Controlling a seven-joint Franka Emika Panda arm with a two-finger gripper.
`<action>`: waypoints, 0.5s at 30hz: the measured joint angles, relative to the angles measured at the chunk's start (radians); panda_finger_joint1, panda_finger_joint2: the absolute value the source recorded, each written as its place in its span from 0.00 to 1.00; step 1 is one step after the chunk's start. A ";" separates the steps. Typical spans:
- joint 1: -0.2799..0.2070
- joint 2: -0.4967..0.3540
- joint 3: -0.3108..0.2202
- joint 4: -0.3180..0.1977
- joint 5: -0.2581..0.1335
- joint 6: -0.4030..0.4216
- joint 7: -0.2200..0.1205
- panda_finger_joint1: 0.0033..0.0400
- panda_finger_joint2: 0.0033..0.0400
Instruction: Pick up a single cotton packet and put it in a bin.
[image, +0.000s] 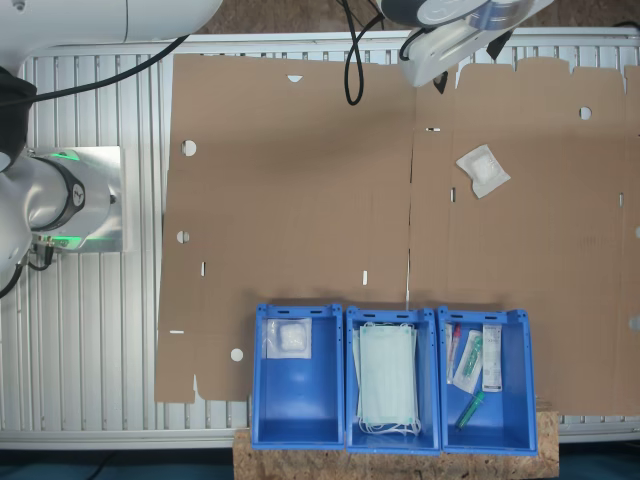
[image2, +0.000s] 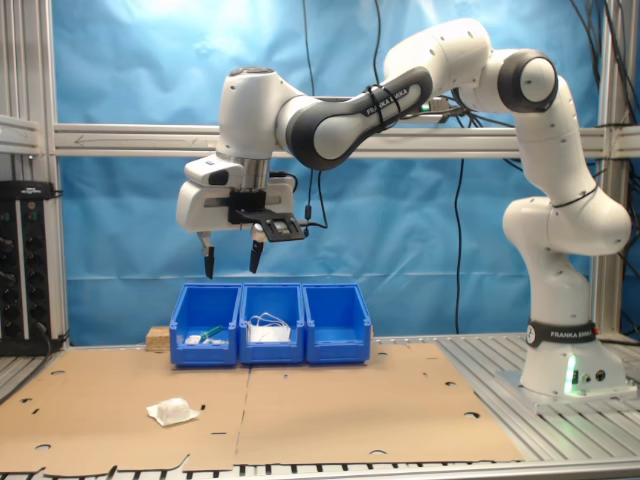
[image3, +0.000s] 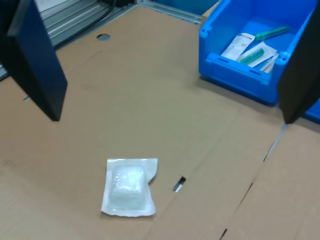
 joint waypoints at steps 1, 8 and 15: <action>-0.002 0.008 0.000 0.008 0.005 0.001 -0.001 1.00 1.00; -0.018 0.054 0.003 0.044 0.058 0.005 -0.011 1.00 1.00; -0.044 0.099 0.004 0.086 0.094 0.008 -0.056 1.00 1.00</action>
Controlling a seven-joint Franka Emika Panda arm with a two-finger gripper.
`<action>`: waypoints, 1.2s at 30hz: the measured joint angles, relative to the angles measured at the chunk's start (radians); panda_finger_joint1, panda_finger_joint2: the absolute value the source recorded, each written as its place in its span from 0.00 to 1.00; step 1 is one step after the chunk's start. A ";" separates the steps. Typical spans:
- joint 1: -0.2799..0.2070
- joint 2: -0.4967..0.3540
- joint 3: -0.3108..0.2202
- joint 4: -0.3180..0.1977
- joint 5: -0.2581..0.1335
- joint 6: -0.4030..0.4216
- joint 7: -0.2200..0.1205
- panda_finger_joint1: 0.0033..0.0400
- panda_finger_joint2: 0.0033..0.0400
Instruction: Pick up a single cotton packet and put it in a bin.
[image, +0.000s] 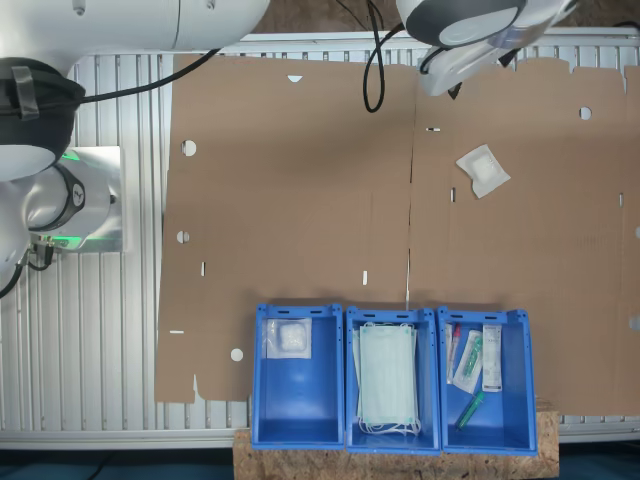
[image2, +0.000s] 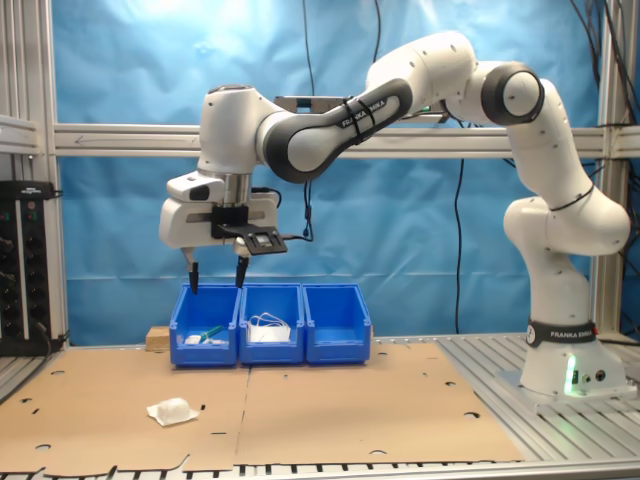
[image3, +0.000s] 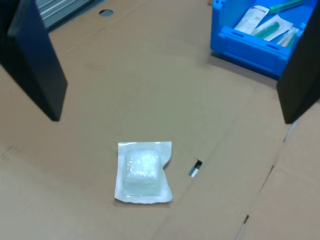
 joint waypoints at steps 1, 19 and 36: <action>-0.005 0.008 0.000 0.009 0.004 0.000 -0.008 1.00 1.00; -0.095 0.204 0.015 0.235 0.036 0.011 -0.138 1.00 1.00; -0.164 0.359 0.080 0.352 0.039 0.022 -0.193 1.00 1.00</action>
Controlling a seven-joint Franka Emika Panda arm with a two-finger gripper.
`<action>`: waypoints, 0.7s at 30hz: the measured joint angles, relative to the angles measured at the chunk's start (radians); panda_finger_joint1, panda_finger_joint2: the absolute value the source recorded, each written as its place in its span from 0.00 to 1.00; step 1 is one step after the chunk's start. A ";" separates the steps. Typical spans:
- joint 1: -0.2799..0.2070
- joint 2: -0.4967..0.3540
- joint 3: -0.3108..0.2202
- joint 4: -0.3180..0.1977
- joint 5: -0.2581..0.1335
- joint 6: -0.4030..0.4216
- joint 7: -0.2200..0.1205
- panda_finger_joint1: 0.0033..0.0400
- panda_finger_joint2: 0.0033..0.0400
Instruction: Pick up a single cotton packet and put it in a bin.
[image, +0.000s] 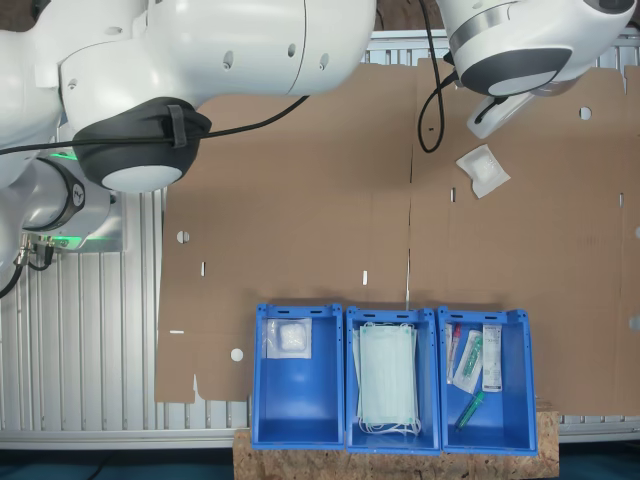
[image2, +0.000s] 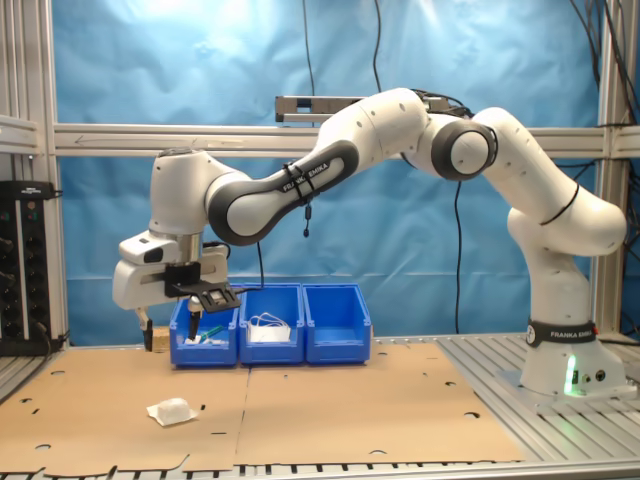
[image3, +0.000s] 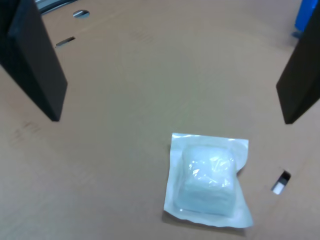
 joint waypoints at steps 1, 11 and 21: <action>-0.003 0.010 0.002 0.008 0.000 0.003 -0.003 1.00 1.00; -0.021 0.108 0.016 0.077 0.000 0.033 -0.025 1.00 1.00; -0.025 0.169 0.021 0.106 0.000 0.051 -0.033 1.00 1.00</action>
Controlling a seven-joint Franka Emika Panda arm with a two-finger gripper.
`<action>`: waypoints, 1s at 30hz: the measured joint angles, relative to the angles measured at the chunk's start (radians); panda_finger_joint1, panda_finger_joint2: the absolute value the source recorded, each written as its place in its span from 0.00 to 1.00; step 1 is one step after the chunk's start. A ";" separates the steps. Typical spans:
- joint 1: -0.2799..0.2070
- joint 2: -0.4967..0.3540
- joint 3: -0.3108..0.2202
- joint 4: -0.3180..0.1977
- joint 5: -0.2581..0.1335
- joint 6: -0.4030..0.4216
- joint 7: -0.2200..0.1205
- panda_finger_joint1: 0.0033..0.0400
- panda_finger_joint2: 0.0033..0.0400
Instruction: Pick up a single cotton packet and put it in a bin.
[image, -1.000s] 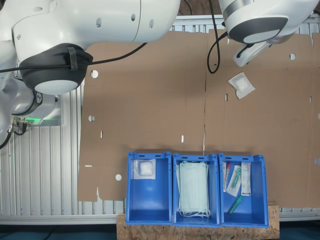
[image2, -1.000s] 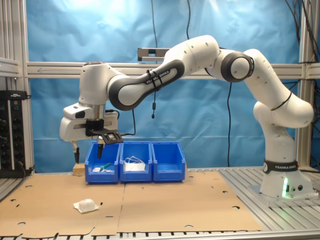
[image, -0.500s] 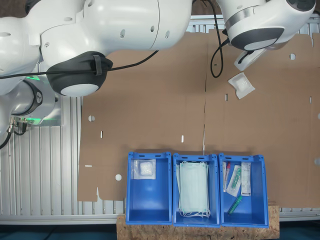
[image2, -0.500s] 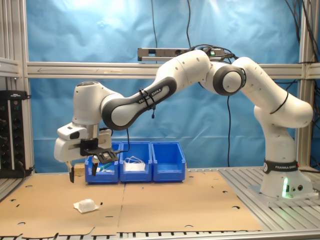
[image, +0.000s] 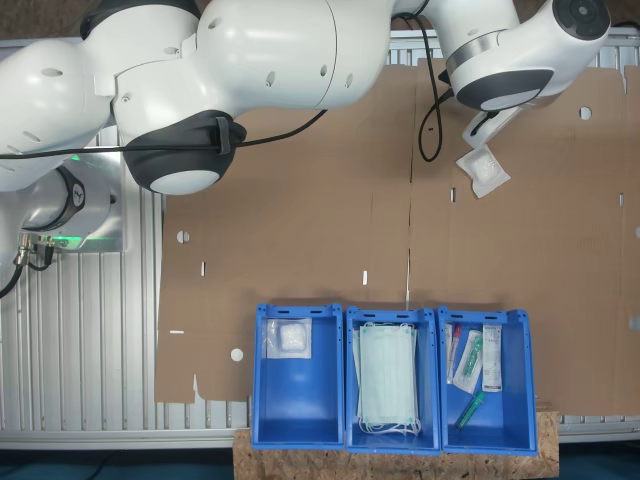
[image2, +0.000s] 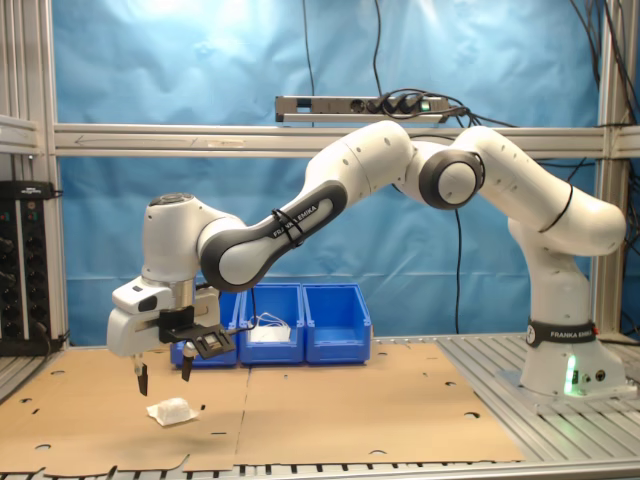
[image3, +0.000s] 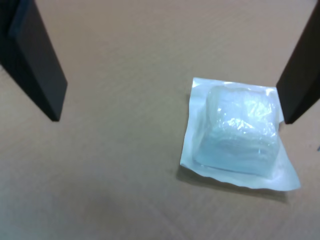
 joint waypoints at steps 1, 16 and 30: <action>-0.001 0.003 0.000 0.001 0.000 0.001 -0.001 1.00 1.00; -0.052 0.046 0.005 0.015 0.000 0.067 -0.015 1.00 1.00; -0.092 0.067 0.005 0.015 0.000 0.095 -0.017 1.00 1.00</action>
